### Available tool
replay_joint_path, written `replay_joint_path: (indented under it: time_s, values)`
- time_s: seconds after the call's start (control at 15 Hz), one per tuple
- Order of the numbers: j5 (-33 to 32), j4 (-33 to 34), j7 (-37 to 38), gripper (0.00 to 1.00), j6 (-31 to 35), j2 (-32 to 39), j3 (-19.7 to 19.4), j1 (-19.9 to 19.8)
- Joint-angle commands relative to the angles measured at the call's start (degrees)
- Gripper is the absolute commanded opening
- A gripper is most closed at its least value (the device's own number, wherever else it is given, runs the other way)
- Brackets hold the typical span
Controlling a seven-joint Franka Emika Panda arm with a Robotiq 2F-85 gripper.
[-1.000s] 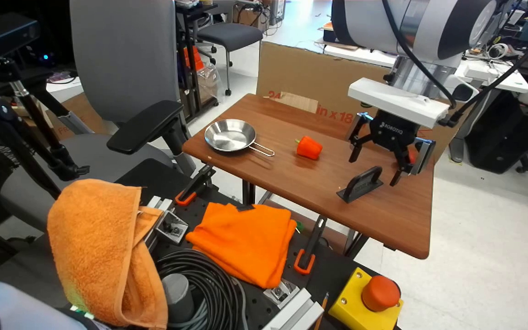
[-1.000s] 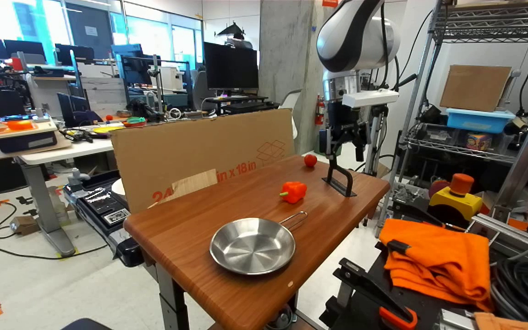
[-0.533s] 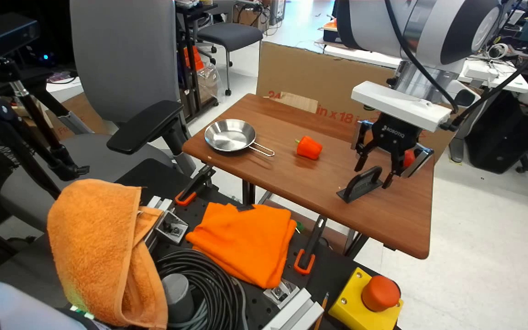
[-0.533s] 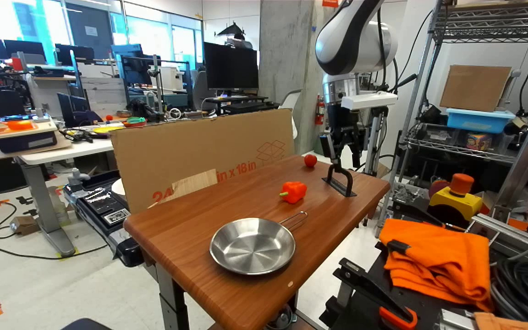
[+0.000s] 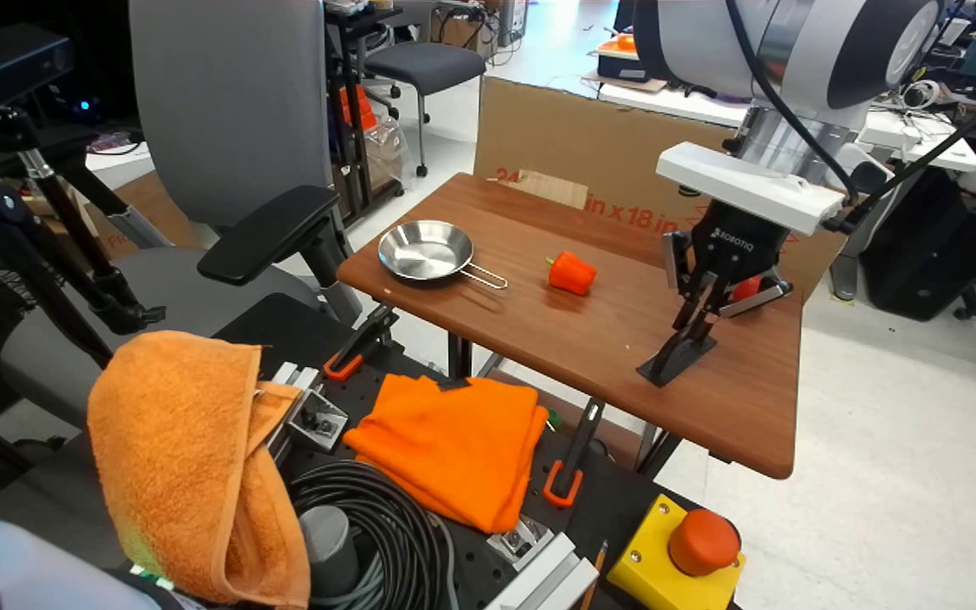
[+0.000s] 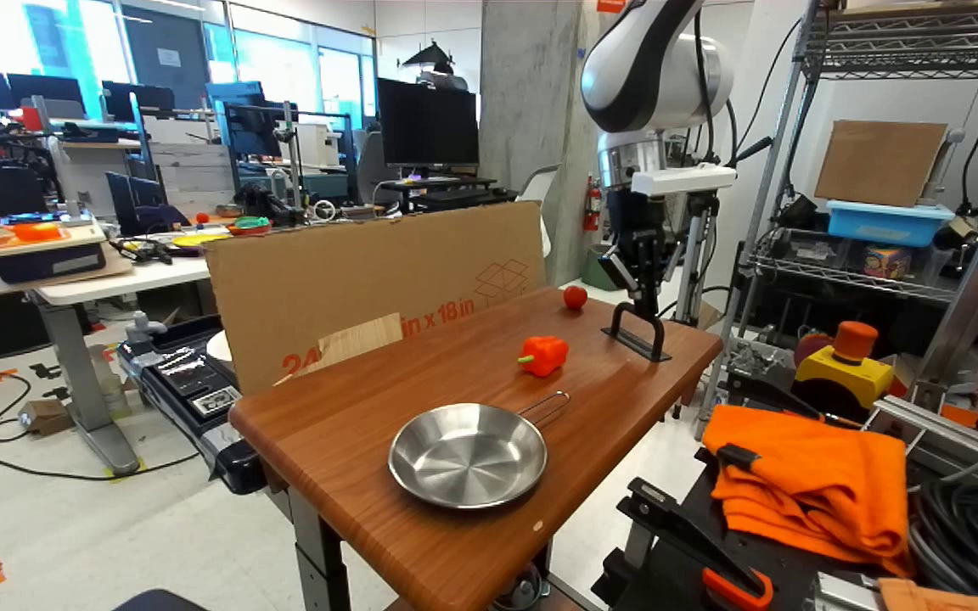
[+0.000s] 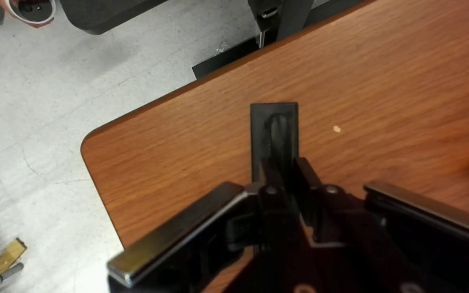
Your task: Pick up the black object from the table and put it back on the table.
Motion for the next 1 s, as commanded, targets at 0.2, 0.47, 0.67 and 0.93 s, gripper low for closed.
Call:
replay_joint_path:
  time_s: [0.2, 0.47, 0.67, 0.93]
  values:
    - [1.5, 1.9, -1.9, 0.41, -1.9, 1.3, 0.7, -0.7]
    - [2.8, 2.0, -4.5, 0.68, -2.8, 1.4, 1.5, -1.2]
    - [3.8, 2.2, -5.1, 0.92, -4.2, 1.8, 1.5, -1.2]
    - [4.5, 2.3, -7.3, 1.0, -5.9, 1.9, 1.7, -1.7]
